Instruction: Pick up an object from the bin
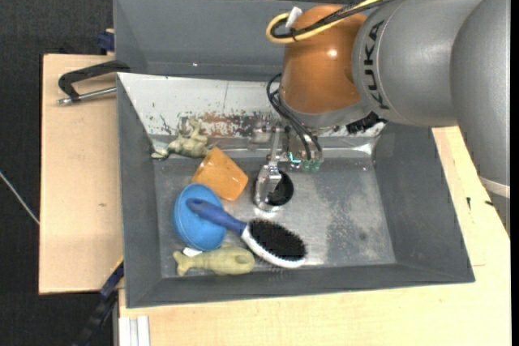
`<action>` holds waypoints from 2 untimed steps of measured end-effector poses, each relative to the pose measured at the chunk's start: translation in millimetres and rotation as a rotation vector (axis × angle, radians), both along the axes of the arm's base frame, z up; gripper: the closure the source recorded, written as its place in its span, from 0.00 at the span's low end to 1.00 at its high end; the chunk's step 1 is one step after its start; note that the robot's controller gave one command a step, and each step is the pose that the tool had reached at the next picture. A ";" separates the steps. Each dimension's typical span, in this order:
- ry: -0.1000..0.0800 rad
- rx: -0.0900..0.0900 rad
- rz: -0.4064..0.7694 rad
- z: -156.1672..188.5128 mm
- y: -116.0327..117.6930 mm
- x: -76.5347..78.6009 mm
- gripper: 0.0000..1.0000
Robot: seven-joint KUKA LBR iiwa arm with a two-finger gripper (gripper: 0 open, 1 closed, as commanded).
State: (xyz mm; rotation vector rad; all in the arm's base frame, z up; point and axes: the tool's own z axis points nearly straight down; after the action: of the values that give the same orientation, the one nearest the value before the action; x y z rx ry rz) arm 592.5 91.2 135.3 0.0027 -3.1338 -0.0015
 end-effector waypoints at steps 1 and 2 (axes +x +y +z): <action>-0.017 0.002 0.018 -62.7 89.4 -33.7 0.00; -0.014 0.003 -0.100 -33.1 101.8 -41.4 0.00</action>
Offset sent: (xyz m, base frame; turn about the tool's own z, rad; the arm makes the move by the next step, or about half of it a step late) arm -0.0359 0.0851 -0.0653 -0.0128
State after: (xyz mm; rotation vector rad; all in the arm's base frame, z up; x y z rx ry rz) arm 551.1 193.0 102.2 -0.1545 -3.1445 -0.0072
